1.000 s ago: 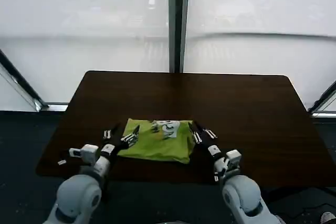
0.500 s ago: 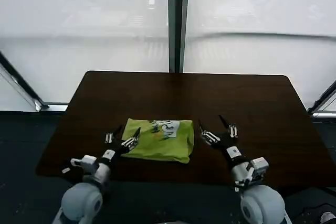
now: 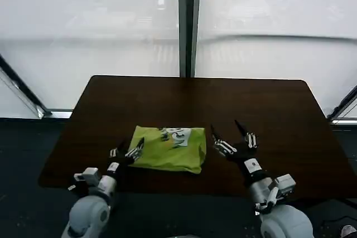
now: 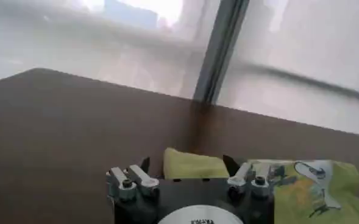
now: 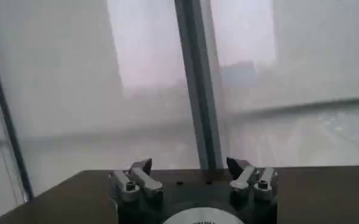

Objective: Fold and organize the clothes.

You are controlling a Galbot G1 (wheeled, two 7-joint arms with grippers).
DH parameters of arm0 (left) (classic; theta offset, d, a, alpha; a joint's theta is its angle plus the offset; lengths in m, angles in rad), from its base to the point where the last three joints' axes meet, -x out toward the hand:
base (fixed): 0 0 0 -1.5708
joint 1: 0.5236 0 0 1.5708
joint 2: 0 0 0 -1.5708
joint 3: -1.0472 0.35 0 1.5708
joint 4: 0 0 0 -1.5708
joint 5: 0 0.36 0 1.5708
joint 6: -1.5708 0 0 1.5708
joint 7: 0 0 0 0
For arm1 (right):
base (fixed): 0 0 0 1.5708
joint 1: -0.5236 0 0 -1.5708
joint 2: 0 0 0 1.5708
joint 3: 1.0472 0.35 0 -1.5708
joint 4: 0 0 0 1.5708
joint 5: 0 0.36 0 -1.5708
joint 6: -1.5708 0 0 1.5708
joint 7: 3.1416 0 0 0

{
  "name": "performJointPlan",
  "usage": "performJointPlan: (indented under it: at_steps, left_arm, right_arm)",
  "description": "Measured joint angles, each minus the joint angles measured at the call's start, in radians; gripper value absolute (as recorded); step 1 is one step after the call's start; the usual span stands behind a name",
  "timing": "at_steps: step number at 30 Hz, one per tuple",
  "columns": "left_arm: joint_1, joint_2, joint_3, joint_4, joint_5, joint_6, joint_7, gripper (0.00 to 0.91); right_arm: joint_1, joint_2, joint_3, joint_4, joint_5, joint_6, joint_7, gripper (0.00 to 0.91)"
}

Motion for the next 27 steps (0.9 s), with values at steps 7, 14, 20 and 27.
performJointPlan:
  at_steps: [7, 14, 20, 27]
  left_arm:
    - [-0.001, -0.017, 0.004, 0.009, -0.027, 0.004, 0.0, 0.146]
    - [-0.001, -0.027, 0.008, 0.011, -0.074, 0.017, 0.0, 0.0]
    - [-0.002, -0.021, -0.01, -0.013, -0.115, 0.046, -0.009, 0.0]
    - [0.007, 0.021, -0.082, -0.064, 0.014, 0.074, -0.029, 0.0]
  right_arm:
    - [-0.003, 0.0, 0.0, 0.011, -0.001, 0.0, 0.001, 0.878]
    - [-0.001, 0.001, -0.001, 0.011, -0.002, 0.0, 0.005, 0.878]
    - [0.003, 0.009, -0.006, 0.004, -0.007, 0.001, 0.017, 0.878]
    - [0.023, 0.018, -0.023, -0.022, -0.018, 0.005, 0.028, 0.878]
